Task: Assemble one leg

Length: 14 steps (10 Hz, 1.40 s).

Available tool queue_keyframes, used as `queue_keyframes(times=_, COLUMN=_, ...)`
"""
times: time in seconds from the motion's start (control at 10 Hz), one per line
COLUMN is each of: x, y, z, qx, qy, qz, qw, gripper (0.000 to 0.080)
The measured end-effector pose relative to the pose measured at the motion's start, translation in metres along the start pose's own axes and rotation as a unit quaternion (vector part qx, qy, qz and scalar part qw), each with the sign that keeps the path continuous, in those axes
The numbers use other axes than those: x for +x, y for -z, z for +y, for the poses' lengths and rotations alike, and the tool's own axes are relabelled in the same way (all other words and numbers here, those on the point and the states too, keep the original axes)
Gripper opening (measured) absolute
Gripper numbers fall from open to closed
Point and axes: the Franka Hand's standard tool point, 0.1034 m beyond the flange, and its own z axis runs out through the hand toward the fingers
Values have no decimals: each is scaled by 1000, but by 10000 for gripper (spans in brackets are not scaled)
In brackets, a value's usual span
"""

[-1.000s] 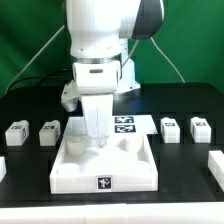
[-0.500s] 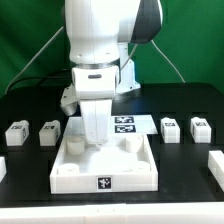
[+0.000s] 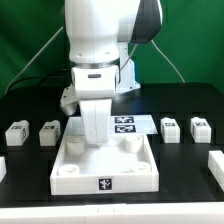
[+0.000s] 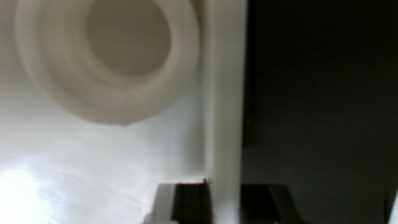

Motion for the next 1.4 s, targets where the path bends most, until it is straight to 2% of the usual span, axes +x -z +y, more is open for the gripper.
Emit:
queue_keyframes(times=0.7, x=0, y=0, z=1, qx=0, qy=0, qz=0, qw=1000, gripper=62)
queue_keyframes(times=0.9, x=5, y=0, z=13, qx=-6, qy=-7, qz=1, qw=1000, gripper=62)
queue_keyframes(times=1.3, x=46, y=3, z=51, qx=-27, qy=-31, qz=10, qw=999, gripper=63)
queue_keyframes(times=1.4, x=56, y=4, z=56, qx=-31, qy=-25, qz=12, qw=999, gripper=63)
